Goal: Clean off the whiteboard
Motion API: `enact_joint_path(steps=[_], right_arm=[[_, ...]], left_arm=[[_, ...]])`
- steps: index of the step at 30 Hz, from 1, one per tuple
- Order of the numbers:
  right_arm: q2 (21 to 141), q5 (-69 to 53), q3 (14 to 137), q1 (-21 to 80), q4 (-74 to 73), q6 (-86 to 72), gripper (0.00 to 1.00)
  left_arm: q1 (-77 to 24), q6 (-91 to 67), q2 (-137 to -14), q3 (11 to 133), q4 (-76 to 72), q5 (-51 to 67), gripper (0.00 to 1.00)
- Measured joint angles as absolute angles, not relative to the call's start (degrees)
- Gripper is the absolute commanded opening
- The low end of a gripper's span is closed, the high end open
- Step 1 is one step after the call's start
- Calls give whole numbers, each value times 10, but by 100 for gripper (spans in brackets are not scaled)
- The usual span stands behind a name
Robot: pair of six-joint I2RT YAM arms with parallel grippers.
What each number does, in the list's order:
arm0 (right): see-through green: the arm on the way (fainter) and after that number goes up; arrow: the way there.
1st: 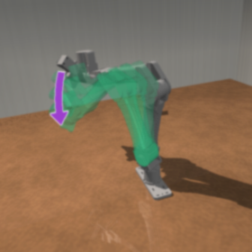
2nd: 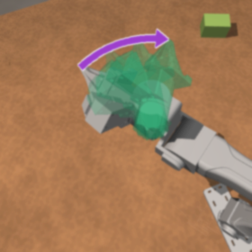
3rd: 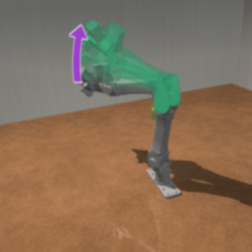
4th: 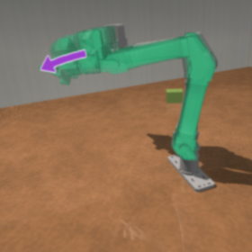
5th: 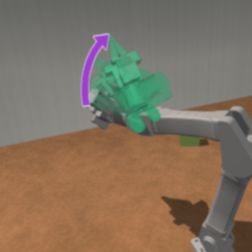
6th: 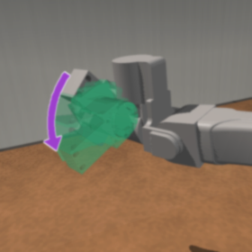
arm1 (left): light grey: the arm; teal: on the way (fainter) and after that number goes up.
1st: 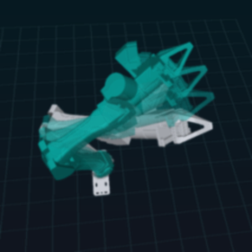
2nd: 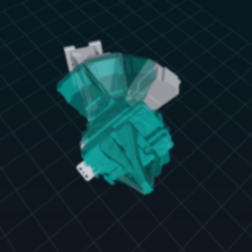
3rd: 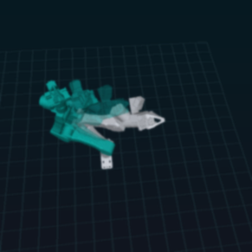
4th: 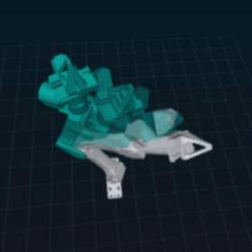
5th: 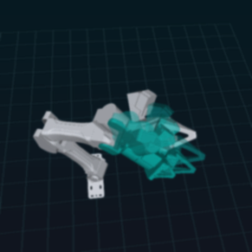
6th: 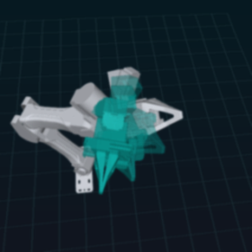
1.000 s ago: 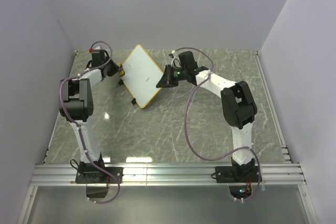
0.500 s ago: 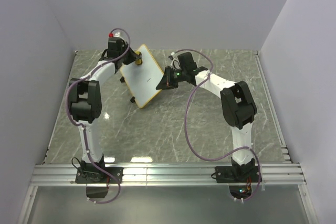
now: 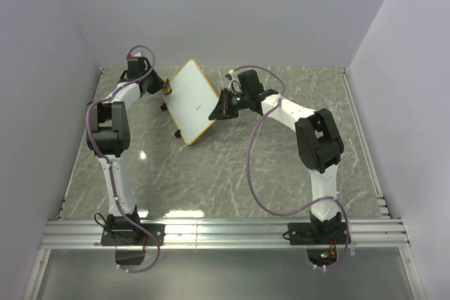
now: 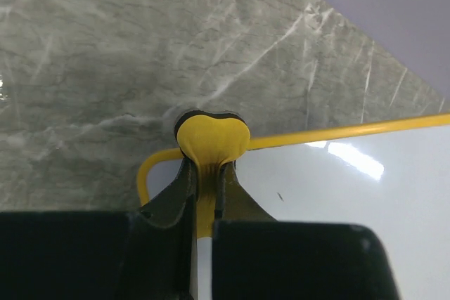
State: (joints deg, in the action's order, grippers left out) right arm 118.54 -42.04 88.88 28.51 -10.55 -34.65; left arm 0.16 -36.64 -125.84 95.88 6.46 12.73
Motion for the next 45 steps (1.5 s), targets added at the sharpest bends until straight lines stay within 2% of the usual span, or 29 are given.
enact_joint_path(steps=[14,22,29,36,45], right_arm=[[1185,-420,889,287,-108,-346,0],[1193,-420,894,291,-112,-354,0],[1206,-428,910,292,-119,-366,0],[1221,-445,915,293,-116,-373,0],[1220,-448,899,295,-89,-385,0]], left_arm=[[-12,-349,-1263,995,101,113,0],[-69,-335,-1256,1029,102,133,0],[-119,-333,-1152,892,65,137,0],[-214,-347,-1026,756,47,132,0],[-218,-367,-1019,753,67,103,0]])
